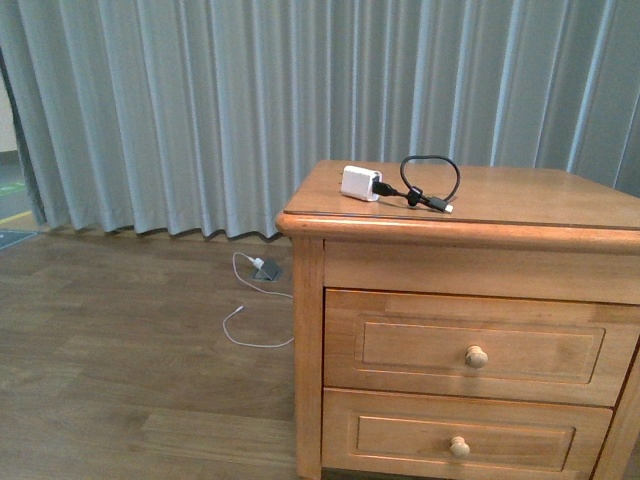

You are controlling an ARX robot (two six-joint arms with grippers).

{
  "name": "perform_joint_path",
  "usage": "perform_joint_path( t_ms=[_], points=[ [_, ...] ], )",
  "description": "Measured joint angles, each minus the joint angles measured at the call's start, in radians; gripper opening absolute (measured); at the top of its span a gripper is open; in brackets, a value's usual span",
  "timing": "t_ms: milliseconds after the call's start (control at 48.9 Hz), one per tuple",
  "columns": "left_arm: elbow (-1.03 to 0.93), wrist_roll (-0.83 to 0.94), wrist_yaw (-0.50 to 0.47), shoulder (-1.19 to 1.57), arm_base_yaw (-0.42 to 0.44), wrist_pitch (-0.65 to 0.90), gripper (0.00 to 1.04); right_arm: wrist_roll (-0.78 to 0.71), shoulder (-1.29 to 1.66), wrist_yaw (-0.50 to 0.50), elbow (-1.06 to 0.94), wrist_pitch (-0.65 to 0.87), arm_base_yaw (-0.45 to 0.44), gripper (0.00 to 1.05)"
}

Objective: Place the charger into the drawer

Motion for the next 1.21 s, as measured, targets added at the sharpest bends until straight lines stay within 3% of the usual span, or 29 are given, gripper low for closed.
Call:
perform_joint_path(
  t_ms=[983,1105,1208],
  points=[
    [0.000,0.000,0.000,0.000,0.000,0.000,0.99,0.000,0.000,0.000,0.000,0.000,0.000,0.97],
    [0.000,0.000,0.000,0.000,0.000,0.000,0.99,0.004,0.062,0.263,0.030,-0.123,0.114,0.97],
    [0.000,0.000,0.000,0.000,0.000,0.000,0.99,0.016,0.099,0.335,0.033,-0.157,0.198,0.97]
  ],
)
